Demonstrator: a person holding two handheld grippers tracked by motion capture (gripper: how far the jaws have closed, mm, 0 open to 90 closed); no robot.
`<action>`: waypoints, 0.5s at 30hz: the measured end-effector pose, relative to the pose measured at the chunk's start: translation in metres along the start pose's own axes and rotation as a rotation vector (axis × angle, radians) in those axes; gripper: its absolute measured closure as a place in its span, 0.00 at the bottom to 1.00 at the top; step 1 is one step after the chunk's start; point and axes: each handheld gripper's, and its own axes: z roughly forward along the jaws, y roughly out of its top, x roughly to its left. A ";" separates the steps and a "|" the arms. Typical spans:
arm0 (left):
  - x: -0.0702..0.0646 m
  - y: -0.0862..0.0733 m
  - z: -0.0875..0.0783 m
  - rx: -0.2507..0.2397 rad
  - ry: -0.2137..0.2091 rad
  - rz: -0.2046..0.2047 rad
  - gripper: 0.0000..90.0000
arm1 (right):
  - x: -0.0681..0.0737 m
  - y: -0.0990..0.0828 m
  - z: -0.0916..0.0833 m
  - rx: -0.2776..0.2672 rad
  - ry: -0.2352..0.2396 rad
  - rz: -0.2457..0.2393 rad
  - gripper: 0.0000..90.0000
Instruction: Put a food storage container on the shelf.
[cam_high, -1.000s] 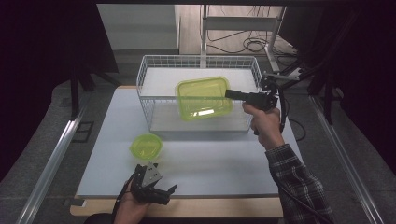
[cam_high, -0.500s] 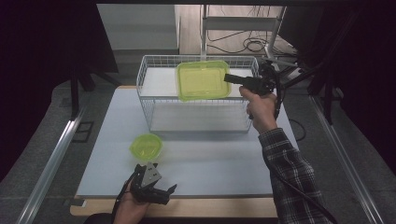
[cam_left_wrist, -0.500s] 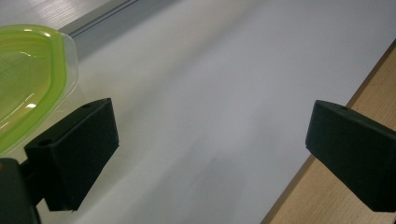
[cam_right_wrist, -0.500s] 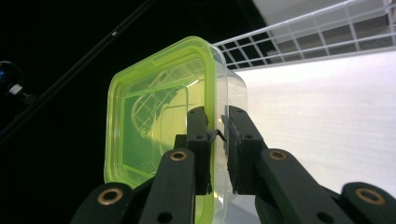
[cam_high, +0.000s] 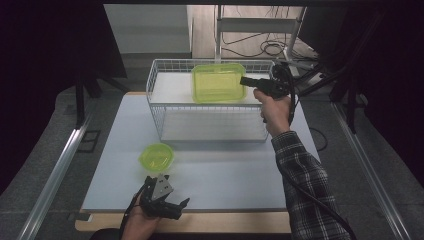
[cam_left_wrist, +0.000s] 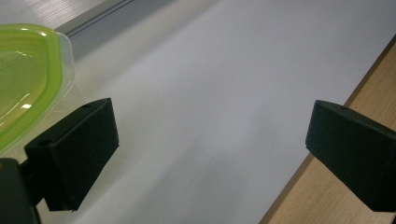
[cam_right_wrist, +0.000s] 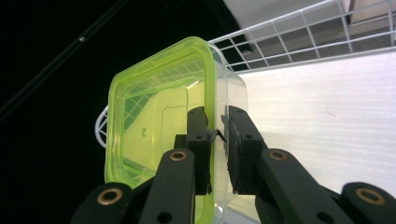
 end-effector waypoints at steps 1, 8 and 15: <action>0.000 0.000 0.000 0.000 0.000 0.000 0.03 | 0.000 0.000 0.001 0.004 -0.009 -0.001 0.89; 0.000 0.000 0.000 0.002 -0.001 0.002 0.03 | 0.001 0.001 0.005 0.022 -0.071 -0.052 0.85; 0.000 0.000 0.001 0.004 -0.003 0.002 0.03 | -0.001 0.002 0.011 0.032 -0.127 -0.088 0.79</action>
